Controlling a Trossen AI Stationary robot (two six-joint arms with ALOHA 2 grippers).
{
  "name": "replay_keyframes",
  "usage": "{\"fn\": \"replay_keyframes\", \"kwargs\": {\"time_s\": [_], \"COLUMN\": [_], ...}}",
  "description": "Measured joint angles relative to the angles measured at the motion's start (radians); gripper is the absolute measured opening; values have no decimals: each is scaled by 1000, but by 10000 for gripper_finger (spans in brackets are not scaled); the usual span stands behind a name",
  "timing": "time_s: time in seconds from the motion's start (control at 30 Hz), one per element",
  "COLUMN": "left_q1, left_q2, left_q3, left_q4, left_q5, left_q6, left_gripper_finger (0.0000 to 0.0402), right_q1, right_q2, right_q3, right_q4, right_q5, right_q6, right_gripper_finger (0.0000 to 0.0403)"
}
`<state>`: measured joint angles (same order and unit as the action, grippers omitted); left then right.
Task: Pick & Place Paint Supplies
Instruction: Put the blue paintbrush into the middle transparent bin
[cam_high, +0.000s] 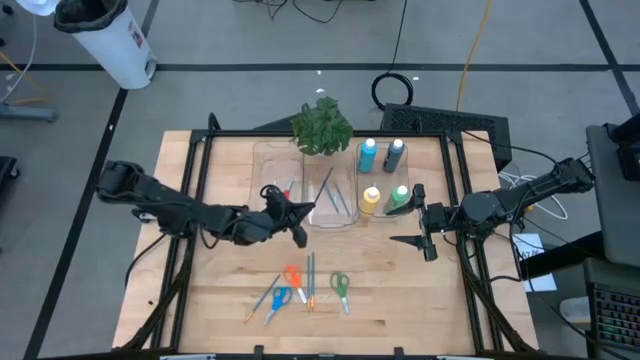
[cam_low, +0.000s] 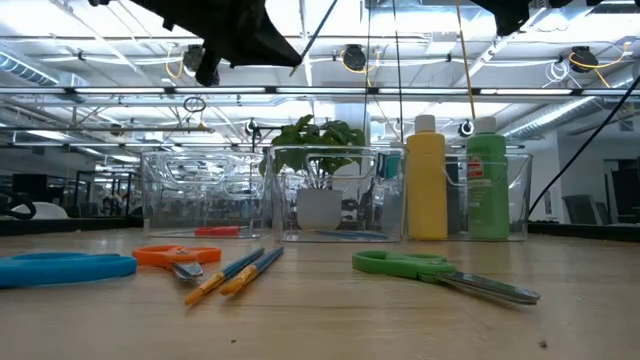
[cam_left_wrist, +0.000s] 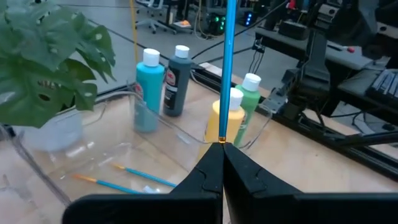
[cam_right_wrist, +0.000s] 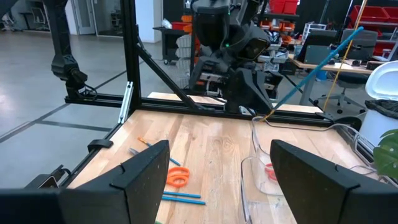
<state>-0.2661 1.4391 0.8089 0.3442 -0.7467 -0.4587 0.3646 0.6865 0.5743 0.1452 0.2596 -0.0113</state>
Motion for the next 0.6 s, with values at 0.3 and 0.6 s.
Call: {"fn": "replay_keyframes", "kwargs": {"time_s": [0.3,0.6], "left_q1": [32,56], "left_q2": [64,133], "left_q3": [0,0], "left_q4": [39,57], "left_q5": [14,14], "left_q6": [-30,-83], "left_gripper_finger": [0,0], "right_q1": [0,0], "right_q2": [0,0], "right_q3": [0,0], "right_q4": [0,0], "right_q5": [0,0], "right_q6": [0,0], "right_gripper_finger": [270,270]}}
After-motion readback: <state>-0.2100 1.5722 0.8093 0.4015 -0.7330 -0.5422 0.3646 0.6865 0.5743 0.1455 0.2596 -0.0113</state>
